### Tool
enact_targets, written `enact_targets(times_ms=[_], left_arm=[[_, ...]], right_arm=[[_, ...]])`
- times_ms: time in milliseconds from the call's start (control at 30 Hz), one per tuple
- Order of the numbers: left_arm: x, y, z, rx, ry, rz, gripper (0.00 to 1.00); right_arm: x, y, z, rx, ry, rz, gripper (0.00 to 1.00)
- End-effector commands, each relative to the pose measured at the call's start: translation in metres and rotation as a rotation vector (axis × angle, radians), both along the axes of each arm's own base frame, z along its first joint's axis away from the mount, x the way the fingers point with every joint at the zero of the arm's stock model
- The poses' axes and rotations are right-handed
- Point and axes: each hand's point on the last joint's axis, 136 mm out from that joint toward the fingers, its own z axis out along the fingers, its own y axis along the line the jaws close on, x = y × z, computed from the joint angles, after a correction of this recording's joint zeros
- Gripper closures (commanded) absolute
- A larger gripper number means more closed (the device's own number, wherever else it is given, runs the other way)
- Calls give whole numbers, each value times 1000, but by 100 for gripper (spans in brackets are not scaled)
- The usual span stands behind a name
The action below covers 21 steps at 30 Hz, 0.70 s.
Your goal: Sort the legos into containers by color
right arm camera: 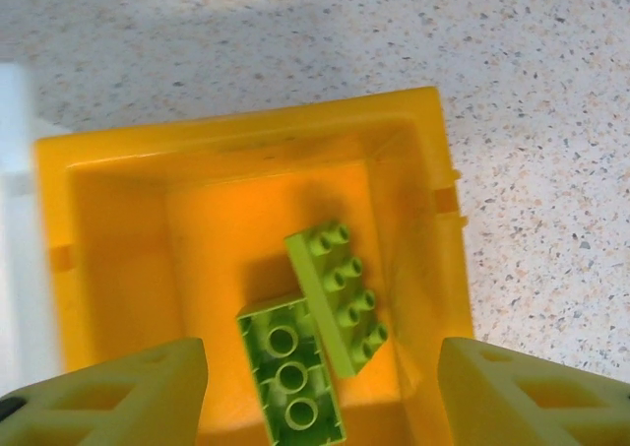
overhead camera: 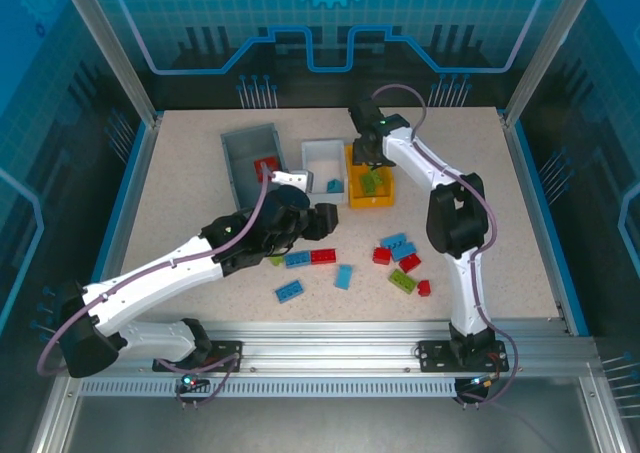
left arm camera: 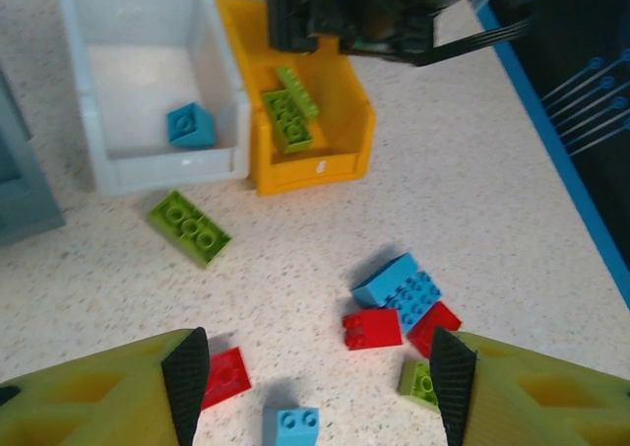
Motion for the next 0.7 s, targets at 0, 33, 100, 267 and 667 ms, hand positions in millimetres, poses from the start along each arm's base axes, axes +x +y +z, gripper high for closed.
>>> enact_targets(times_ms=[0,33,100,267,667], left_arm=[[-2,31,-21,40,99,125,37],[-4,40,-30,51,133,158,38],[-9,55,-45,61,181,207,40],[-27,116,-87,81,339,436,41],[-44,204,-179,-346,676,1143,33]], right_arm=[[-14,21,79,43,-154,66,37],[-19,26,95,55,-192,82,37],[-33,35,123,82,-263,123,37],[-96,82,163,239,-421,395,34],[-268,165,118,585,-343,1022,25]])
